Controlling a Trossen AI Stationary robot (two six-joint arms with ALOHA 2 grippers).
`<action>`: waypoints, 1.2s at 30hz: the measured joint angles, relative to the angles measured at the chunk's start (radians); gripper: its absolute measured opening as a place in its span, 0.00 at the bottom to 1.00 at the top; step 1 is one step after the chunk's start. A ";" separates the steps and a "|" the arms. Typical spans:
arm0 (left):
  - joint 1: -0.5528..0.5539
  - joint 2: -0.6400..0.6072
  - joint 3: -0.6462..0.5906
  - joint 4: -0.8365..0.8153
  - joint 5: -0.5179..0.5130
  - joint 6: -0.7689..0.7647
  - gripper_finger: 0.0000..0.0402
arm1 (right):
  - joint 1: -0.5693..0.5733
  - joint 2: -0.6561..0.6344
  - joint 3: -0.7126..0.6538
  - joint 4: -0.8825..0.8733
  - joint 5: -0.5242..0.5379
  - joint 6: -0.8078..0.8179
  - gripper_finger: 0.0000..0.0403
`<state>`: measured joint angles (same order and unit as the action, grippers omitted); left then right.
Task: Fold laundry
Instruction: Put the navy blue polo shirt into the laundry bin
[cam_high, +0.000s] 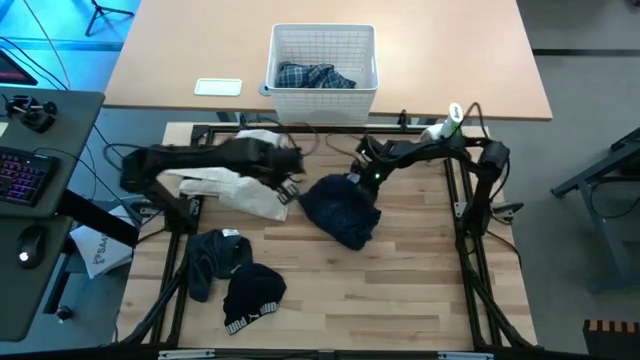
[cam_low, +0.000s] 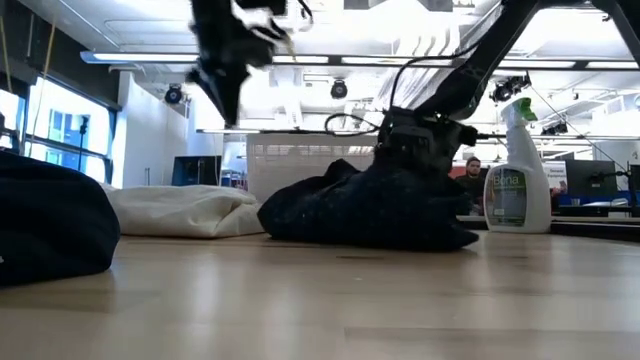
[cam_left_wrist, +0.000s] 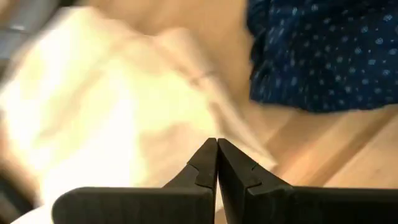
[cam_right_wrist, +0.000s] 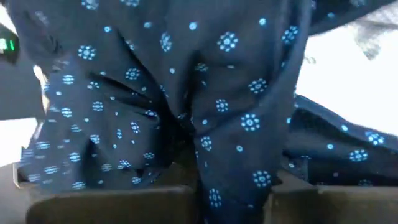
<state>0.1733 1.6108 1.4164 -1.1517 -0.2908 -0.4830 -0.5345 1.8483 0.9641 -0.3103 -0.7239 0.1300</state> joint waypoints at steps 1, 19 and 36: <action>-0.003 -0.034 0.000 -0.025 -0.027 -0.014 0.00 | -0.008 -0.020 0.000 -0.001 -0.001 0.015 0.11; -0.003 -0.464 0.000 0.248 -0.275 0.349 0.00 | -0.045 -0.330 0.050 0.890 -0.041 0.827 0.06; 0.000 -0.546 0.001 0.432 -0.305 0.717 0.00 | -0.292 -0.051 0.974 0.579 0.323 0.543 0.06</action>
<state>0.1728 1.0644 1.4170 -0.7193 -0.5959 0.2342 -0.8265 1.7978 1.9377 0.2690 -0.4014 0.6730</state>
